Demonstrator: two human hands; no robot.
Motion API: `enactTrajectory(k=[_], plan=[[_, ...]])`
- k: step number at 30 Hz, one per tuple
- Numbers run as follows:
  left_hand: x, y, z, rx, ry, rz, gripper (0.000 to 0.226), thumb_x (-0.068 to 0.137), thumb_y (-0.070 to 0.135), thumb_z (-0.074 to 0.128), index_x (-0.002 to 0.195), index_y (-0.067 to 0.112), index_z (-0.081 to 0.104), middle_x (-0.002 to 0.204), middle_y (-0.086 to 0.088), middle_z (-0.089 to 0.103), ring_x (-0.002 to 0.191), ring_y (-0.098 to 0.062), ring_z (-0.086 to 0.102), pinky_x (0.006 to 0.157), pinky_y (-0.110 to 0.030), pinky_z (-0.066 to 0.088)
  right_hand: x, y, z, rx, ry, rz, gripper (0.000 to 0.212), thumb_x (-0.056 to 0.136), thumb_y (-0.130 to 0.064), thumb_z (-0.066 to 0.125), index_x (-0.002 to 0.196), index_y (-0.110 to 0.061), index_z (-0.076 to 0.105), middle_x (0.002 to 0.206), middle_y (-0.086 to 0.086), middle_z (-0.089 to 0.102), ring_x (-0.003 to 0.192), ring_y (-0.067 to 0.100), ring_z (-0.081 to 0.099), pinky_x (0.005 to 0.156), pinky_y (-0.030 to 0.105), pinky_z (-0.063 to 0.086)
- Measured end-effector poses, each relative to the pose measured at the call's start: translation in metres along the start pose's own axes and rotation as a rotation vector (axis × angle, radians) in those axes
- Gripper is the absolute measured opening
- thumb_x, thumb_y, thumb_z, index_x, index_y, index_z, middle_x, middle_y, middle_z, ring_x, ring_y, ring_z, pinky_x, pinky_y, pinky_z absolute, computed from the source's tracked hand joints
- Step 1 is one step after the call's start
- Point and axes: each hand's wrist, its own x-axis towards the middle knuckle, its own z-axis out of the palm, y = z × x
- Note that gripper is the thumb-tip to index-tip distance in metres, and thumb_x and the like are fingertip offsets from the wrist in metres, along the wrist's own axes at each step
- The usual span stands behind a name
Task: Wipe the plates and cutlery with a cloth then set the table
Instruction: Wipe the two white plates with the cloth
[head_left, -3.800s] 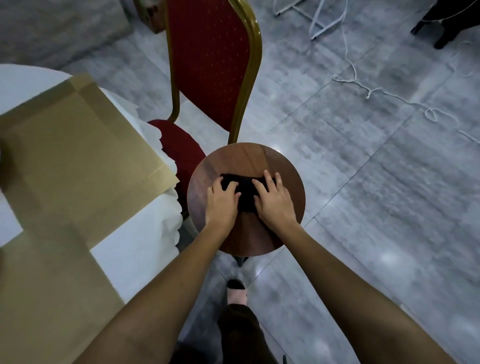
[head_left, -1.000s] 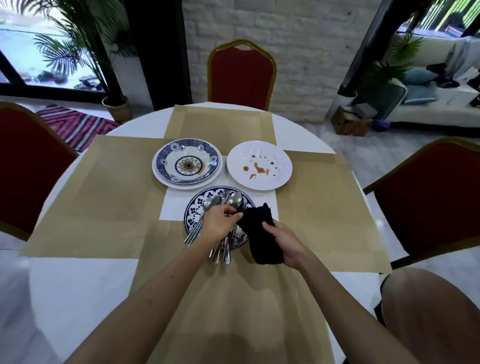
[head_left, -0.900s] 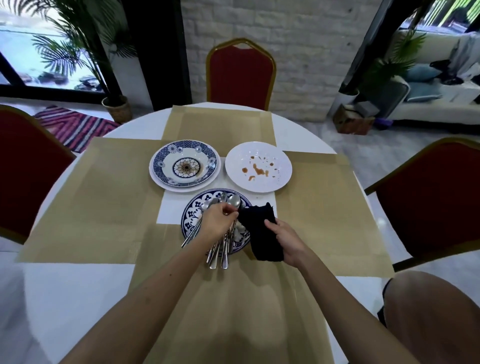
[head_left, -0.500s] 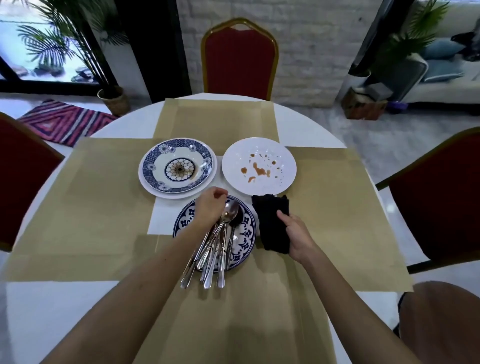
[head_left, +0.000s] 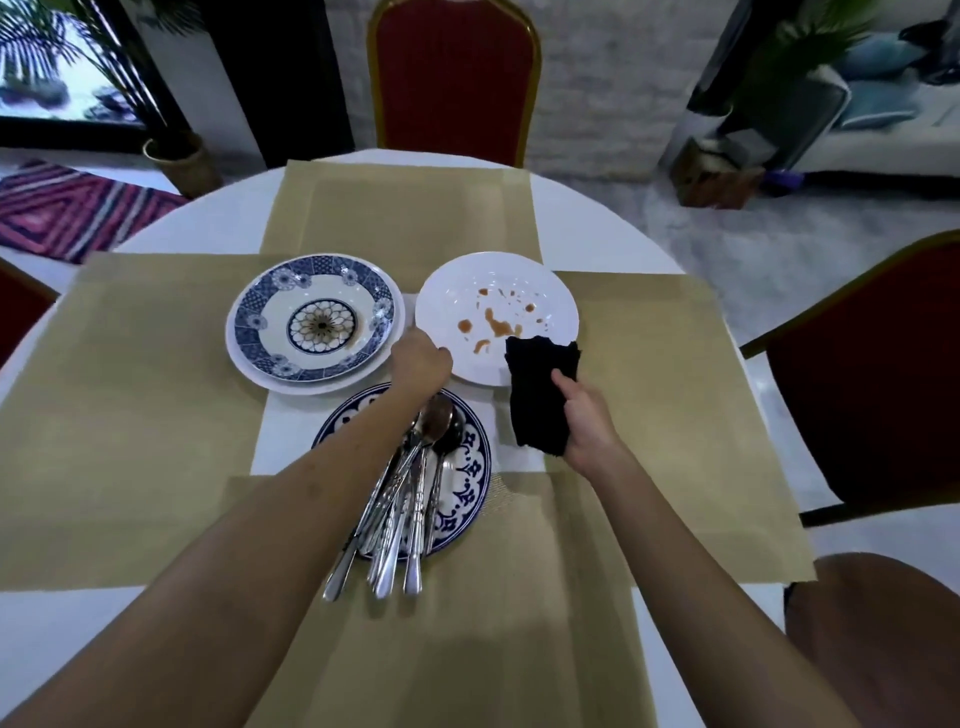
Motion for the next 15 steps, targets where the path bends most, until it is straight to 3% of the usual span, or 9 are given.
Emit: enactTrajectory(k=[8, 11, 15], plan=[[0.029, 0.0, 0.021, -0.088, 0.011, -0.148, 0.045, 0.089, 0.013, 0.056, 0.125, -0.01, 0.04, 0.127, -0.024, 0.053, 0.117, -0.038, 0.052, 0.079, -0.033, 0.042, 0.026, -0.005, 0.004, -0.059, 0.016, -0.032, 0.028, 0.101, -0.024, 0.049, 0.125, -0.015, 0.059, 0.11, 0.012, 0.069, 0.1, 0.031, 0.066, 0.077, 0.043, 0.056], [0.037, -0.003, 0.025, -0.213, 0.041, -0.232, 0.05, 0.088, 0.014, 0.06, 0.127, -0.007, 0.037, 0.13, -0.023, 0.052, 0.119, -0.038, 0.051, 0.088, -0.038, 0.046, 0.03, -0.006, 0.004, -0.056, 0.019, -0.024, 0.026, 0.101, -0.024, 0.048, 0.122, -0.016, 0.06, 0.105, 0.01, 0.07, 0.096, 0.029, 0.067, 0.075, 0.041, 0.057], [0.04, -0.004, 0.028, -0.356, 0.055, -0.254, 0.05, 0.086, 0.012, 0.062, 0.128, -0.003, 0.039, 0.128, -0.021, 0.054, 0.116, -0.037, 0.053, 0.088, -0.038, 0.048, 0.029, -0.007, 0.003, -0.056, 0.018, -0.013, 0.021, 0.101, -0.024, 0.048, 0.117, -0.018, 0.061, 0.1, 0.007, 0.07, 0.09, 0.026, 0.068, 0.071, 0.04, 0.057]])
